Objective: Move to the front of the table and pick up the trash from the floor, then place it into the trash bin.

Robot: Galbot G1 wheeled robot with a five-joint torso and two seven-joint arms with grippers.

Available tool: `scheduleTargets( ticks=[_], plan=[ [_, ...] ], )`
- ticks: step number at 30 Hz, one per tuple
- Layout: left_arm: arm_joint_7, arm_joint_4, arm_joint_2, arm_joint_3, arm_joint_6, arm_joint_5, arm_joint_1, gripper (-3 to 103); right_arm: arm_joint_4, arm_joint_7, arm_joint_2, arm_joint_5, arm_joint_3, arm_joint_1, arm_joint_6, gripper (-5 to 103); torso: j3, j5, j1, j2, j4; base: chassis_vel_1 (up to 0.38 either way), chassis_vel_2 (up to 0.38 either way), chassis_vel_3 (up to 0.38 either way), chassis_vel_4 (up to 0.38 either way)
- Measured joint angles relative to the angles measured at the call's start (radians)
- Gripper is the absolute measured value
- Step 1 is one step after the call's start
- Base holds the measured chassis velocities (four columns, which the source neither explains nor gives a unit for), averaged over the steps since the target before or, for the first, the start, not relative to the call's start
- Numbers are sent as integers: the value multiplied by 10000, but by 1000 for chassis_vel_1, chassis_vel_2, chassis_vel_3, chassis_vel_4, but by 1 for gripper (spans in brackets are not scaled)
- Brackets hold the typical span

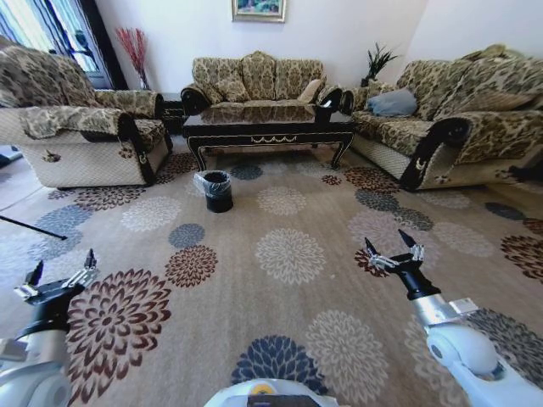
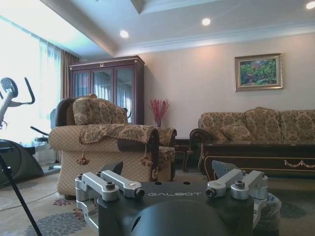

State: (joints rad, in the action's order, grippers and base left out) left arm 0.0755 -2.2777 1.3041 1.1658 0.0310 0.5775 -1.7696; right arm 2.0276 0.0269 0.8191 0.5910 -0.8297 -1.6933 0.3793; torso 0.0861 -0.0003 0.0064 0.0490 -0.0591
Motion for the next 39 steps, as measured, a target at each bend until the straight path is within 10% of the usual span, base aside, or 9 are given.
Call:
scheduleTargets(
  ticks=[27,39],
  plan=[
    [240,-287,-683,-169,-757,-326,146,100,797,-548,79,818,-1100,462,-896,100,-3,2,-2,0,1,-3,5,3,-4],
    [-882,48,-648,291,298,489,182,100,1365,-747,617,-67,-1146,-91,-1168,100,360,2,51,419,1,0,0,0,0]
  ],
)
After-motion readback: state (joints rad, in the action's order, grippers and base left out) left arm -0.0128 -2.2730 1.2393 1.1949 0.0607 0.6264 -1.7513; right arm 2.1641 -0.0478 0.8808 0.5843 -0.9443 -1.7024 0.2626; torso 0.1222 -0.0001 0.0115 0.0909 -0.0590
